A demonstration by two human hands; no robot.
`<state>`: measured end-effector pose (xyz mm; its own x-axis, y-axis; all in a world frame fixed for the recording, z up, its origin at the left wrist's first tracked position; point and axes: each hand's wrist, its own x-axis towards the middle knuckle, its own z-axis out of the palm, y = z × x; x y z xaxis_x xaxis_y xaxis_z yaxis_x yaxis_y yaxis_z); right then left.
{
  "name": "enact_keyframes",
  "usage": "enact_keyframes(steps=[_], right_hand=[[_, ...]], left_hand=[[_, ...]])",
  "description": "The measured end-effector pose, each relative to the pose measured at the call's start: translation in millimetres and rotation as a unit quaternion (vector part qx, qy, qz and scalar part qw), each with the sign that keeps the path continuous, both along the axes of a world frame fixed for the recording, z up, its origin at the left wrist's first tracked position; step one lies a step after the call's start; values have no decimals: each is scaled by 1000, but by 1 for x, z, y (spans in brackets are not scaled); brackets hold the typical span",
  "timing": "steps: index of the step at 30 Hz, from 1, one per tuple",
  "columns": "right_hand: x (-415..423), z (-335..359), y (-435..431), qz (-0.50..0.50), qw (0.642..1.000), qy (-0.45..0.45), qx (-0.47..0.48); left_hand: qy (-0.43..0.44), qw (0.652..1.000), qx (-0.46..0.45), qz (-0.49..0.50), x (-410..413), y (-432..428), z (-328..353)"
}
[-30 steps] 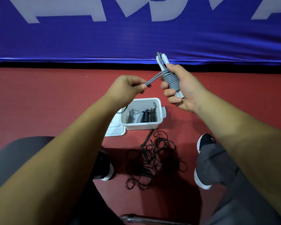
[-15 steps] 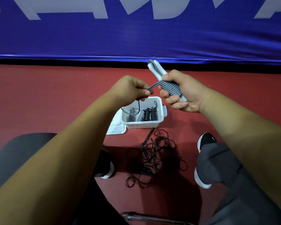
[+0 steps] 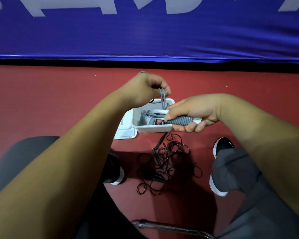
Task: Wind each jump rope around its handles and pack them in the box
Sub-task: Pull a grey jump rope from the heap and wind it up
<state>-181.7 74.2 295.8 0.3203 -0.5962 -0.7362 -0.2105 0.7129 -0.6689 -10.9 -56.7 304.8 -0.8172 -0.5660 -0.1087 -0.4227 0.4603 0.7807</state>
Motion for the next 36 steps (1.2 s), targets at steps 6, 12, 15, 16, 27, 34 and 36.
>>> enact_keyframes(steps=[6,12,15,16,27,34,36], right_hand=[[-9,-11,-7,-64,989,124,-45],[-14,-20,-13,-177,962,188,-91],[-15,-23,-17,-250,955,124,-97],[-14,-22,-17,-265,955,96,-94],[-10,-11,-19,-371,925,-21,-77],[-13,-8,-19,-405,912,-29,-63],[-15,-7,-19,-410,909,-41,-58]], left_hand=[[-19,993,-119,-10,-3,2,3],[-83,978,-189,-19,-4,5,3],[-100,979,-177,23,-3,6,0],[-105,980,-164,39,-3,4,-2],[-11,996,-55,76,-7,9,-11],[29,997,-57,42,-9,16,-8],[42,997,-48,52,-8,14,-10]])
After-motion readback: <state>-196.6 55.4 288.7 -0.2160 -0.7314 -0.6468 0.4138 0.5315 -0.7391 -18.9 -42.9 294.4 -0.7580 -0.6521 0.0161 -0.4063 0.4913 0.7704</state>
